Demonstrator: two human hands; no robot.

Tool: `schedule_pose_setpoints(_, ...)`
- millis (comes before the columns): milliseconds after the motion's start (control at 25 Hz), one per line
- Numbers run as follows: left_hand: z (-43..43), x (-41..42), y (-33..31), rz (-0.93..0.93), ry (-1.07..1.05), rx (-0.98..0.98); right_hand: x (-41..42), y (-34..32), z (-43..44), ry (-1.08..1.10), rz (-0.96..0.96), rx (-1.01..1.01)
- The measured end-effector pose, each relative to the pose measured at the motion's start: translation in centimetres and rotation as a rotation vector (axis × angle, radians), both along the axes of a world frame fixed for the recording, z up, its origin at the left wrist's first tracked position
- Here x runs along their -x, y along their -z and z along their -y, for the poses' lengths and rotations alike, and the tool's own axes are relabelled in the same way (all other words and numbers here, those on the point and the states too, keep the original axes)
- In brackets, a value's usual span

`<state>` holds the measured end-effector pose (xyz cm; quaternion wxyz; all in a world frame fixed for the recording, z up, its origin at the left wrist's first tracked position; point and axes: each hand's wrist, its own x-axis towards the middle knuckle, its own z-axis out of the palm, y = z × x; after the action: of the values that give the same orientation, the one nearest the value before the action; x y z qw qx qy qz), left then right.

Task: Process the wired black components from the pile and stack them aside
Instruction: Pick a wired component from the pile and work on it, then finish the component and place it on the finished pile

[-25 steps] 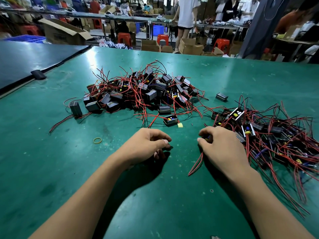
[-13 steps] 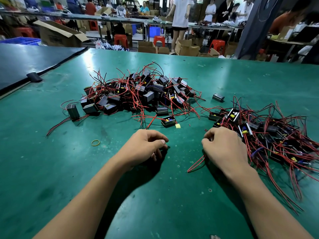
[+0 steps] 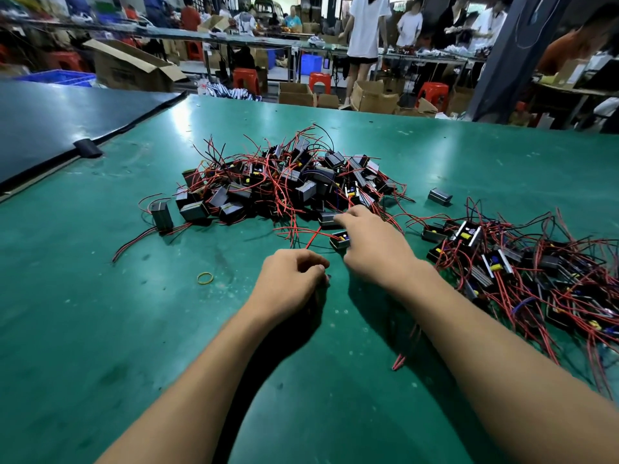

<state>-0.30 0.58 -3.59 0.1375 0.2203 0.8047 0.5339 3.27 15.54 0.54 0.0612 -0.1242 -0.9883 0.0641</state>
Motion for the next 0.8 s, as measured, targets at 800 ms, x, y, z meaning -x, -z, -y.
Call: schedule_pose_setpoints(800, 0.2, 0.7, -0.4, 0.225, -0.063, -0.171, -0.8, -0.3, 1.1, -0.086, 0.252, 0.674)
